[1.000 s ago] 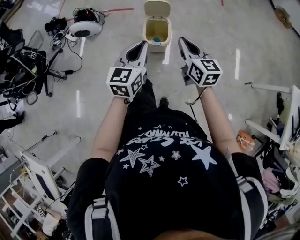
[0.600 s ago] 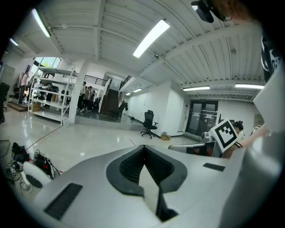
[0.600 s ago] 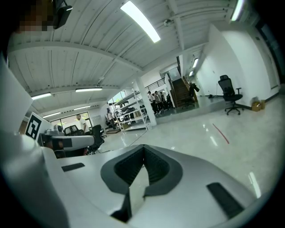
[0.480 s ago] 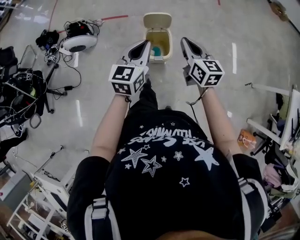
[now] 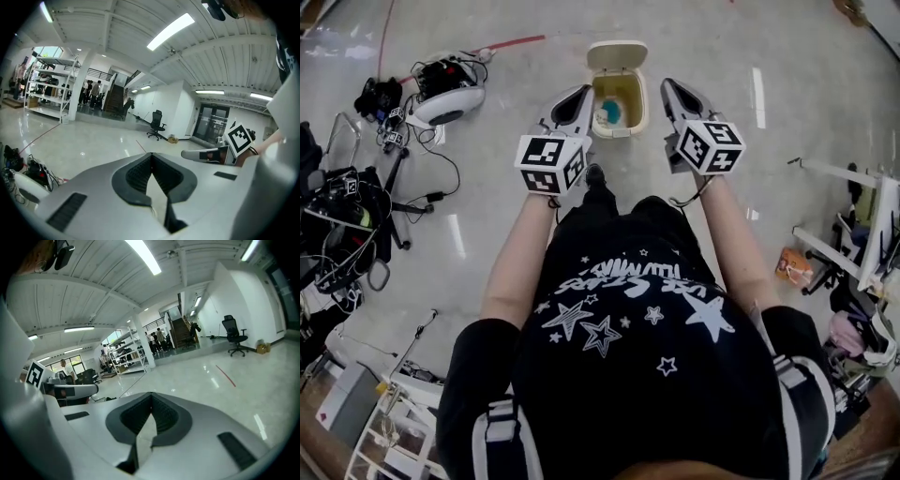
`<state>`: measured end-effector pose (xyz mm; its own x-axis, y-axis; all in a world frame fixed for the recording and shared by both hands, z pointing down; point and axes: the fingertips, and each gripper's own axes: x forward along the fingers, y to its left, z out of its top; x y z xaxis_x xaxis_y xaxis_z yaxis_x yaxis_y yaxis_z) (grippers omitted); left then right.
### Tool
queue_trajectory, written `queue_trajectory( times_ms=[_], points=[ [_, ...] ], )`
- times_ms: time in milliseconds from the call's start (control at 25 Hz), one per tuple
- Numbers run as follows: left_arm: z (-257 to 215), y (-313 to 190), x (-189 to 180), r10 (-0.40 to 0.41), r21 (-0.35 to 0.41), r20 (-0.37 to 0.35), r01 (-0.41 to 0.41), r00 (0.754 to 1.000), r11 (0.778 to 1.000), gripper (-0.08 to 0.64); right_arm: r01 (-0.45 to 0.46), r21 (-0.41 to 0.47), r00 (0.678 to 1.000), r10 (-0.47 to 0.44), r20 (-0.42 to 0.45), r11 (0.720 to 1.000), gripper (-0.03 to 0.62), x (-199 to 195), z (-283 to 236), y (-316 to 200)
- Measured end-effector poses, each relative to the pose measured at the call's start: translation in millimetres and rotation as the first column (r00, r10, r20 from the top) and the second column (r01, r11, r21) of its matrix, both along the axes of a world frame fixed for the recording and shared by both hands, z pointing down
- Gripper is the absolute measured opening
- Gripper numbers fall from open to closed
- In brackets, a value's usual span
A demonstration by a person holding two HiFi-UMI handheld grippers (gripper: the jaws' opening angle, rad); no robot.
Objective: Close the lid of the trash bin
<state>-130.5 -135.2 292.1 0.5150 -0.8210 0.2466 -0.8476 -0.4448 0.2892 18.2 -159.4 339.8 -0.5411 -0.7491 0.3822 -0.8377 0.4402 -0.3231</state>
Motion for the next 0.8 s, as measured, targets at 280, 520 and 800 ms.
queue_trajectory(
  times_ms=[280, 520, 800],
  points=[
    [25, -34, 14, 0.024, -0.042, 0.025, -0.023, 0.999, 0.999, 0.011, -0.011, -0.010, 1.000, 0.011, -0.008, 1.000, -0.005, 10, 13, -39],
    [43, -71, 25, -0.027, -0.072, 0.050, 0.030, 0.998, 0.997, 0.011, 0.056, -0.044, 0.998, -0.056, -0.007, 0.997, -0.005, 16, 39, -81],
    [61, -113, 46, -0.079, -0.092, 0.061, 0.084, 0.995, 0.992, 0.011, 0.152, -0.097, 0.987, -0.155, -0.027, 0.984, -0.005, 20, 76, -123]
  ],
)
